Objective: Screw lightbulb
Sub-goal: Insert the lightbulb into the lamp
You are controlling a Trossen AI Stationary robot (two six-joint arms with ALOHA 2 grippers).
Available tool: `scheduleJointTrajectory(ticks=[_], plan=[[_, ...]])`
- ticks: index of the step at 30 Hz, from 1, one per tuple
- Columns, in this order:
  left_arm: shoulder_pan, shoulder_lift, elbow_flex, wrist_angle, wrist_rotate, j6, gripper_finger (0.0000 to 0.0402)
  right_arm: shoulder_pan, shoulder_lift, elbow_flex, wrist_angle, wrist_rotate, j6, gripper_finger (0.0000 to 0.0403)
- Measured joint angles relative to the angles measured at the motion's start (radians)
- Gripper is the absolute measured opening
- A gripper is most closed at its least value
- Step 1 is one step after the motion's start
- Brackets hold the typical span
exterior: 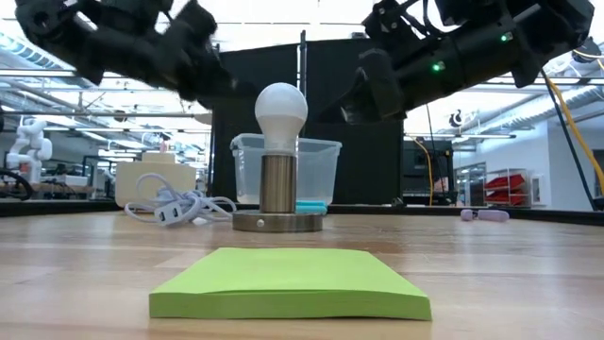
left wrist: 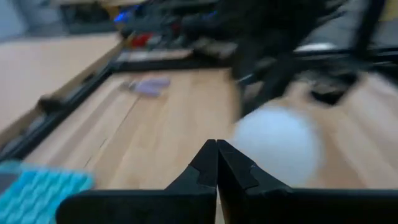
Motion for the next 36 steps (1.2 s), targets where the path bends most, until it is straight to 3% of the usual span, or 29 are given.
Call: scheduleJointTrajectory(ticks=[6, 15, 27, 36], plan=[[-0.056, -0.010, -0.015, -0.041, 0.076, 0.015, 0.0000, -0.017, 0.000, 0.000, 0.054, -0.003, 0.008, 0.0000], [-0.118, 0.107, -0.065, 0.211, 0.066, -0.026, 0.0000, -0.027, 0.000, 0.011, 0.092, -0.019, -0.005, 0.0000], [-0.108, 0.232, -0.066, 0.312, 0.060, -0.048, 0.0000, -0.029, 0.000, 0.041, 0.059, -0.060, -0.039, 0.0000], [-0.094, 0.237, -0.066, 0.311, 0.060, -0.055, 0.0000, -0.029, 0.000, 0.041, 0.043, -0.101, -0.029, 0.0000]])
